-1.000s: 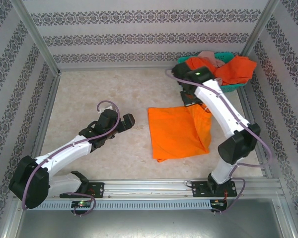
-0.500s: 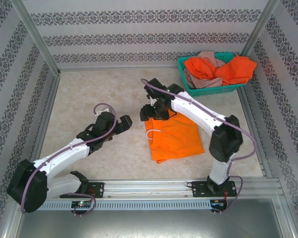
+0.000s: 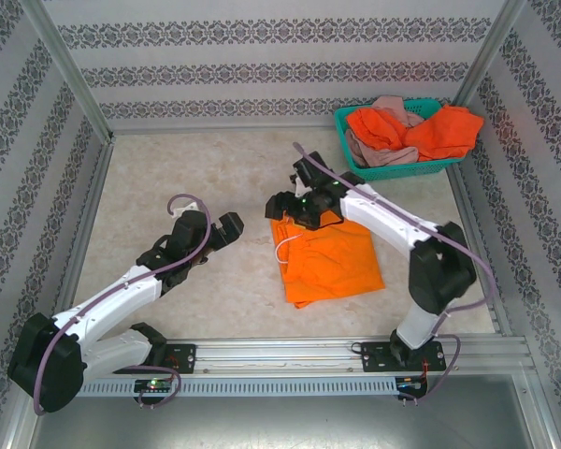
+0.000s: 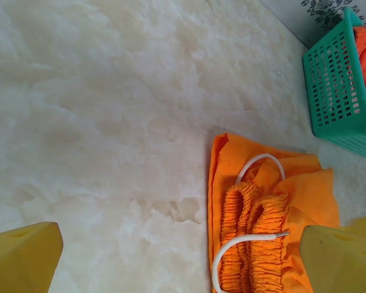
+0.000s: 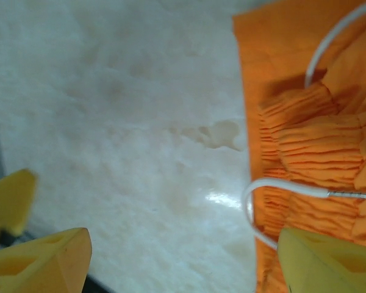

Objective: Fold and stack the shorts

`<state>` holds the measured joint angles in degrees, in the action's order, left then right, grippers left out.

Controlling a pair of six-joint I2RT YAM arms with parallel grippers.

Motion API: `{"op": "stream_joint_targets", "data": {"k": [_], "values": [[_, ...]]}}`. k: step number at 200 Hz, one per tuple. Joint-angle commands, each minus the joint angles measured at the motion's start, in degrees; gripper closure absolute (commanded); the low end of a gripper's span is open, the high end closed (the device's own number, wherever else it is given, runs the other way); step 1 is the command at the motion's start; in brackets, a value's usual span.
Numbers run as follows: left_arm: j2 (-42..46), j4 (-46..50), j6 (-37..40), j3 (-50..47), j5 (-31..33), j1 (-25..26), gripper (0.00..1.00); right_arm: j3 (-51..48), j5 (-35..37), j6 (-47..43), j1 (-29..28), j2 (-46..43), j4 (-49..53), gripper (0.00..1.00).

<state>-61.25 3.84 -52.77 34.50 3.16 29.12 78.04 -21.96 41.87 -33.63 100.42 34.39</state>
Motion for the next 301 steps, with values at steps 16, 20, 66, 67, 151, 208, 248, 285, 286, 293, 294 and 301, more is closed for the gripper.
{"op": "stream_joint_targets", "data": {"k": [16,20,66,67,151,208,248,285,286,293,294,301], "values": [[1.32,0.37,-0.93,0.3,0.98,-0.71,0.0,-4.04,-2.4,1.67,-0.61,5.97,-5.95,0.26],[1.31,0.38,-0.93,0.22,1.06,-0.71,0.0,-4.74,-2.96,2.16,-0.52,6.57,-7.05,0.26],[1.44,0.45,-1.19,-0.57,1.16,-0.82,0.0,-10.79,-4.41,0.98,2.05,10.82,-10.29,0.26],[1.42,0.42,-1.19,-0.62,1.15,-0.78,0.0,-10.88,-4.32,0.82,2.2,10.83,-10.17,0.26],[0.6,-0.69,-0.93,-1.45,1.41,-1.44,0.0,-12.29,0.78,-18.43,16.73,8.18,7.83,0.23],[0.09,-1.89,-0.59,-2.6,0.63,-2.69,0.0,-9.58,2.18,-24.2,27.3,7.12,13.95,0.21],[-0.46,-3.92,-0.73,-4.12,-0.62,-4.14,0.0,-7.47,6.76,-30.34,33.62,7.69,18.98,0.21],[-1.04,-5.88,-1.02,-5.41,-1.74,-5.12,0.0,-6.61,14.69,-33.73,38.38,7.35,20.1,0.15],[-1.05,-5.87,-1.06,-5.45,-1.79,-5.21,0.0,-6.6,14.85,-33.75,38.55,7.34,20.06,0.15],[-1.13,-6.03,-0.95,-5.51,-2.13,-5.48,0.0,-6.43,15.94,-33.89,39.49,7.22,20.01,0.14],[-1.14,-6.08,-0.94,-5.51,-2.25,-5.48,0.0,-6.38,16.09,-33.93,39.55,7.19,20.01,0.14],[-1.32,-6.12,-0.78,-5.56,-2.53,-5.76,0.0,-6.07,16.78,-34.13,40.09,7.04,20.1,0.13]]}}
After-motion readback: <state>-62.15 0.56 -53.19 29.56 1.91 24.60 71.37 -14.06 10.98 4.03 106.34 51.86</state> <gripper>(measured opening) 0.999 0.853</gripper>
